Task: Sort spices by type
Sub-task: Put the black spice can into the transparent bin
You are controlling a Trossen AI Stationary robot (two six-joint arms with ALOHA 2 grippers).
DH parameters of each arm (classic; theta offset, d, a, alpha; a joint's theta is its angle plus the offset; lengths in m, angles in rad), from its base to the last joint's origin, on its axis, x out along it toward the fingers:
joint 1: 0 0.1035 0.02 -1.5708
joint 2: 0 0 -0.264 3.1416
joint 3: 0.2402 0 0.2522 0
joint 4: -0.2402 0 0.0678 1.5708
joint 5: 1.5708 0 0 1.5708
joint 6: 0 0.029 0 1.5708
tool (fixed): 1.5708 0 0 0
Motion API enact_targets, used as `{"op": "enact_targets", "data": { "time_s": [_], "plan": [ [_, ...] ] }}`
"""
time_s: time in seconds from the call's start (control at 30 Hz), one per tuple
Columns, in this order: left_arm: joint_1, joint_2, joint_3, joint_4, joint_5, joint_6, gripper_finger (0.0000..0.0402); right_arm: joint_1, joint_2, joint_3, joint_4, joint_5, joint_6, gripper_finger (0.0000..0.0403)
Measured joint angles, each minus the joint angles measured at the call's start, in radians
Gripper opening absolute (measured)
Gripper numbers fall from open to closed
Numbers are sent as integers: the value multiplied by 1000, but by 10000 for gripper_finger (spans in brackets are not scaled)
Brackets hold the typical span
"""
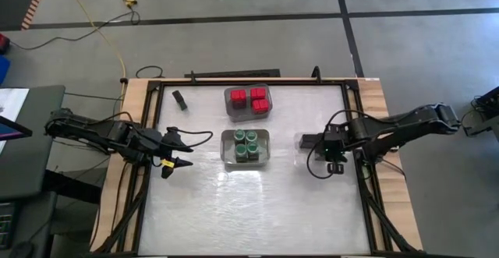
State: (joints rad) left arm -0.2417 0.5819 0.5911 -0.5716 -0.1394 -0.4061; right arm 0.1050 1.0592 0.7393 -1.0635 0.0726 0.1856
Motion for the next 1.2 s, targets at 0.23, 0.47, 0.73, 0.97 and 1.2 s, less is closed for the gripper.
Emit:
{"op": "enact_targets", "data": {
  "time_s": [0.23, 0.47, 0.73, 0.97, 1.2],
  "plan": [
    [0, 0, 0, 3, -13, 1, 235, -58, 0, -9, 0, -1, -3, 146],
    [0, 0, 0, 3, -19, 1, 235, -73, 8, -7, 2, -32, -18, 146],
    [0, 0, 0, 4, -19, 0, 235, -82, 7, 43, -45, -37, -129, 146],
    [0, 0, 0, 5, -19, 0, 235, -95, 12, 30, -76, -40, -158, 146],
    [0, 0, 0, 5, -19, 0, 235, -95, 63, 23, -76, -41, -163, 146]
  ]
}}
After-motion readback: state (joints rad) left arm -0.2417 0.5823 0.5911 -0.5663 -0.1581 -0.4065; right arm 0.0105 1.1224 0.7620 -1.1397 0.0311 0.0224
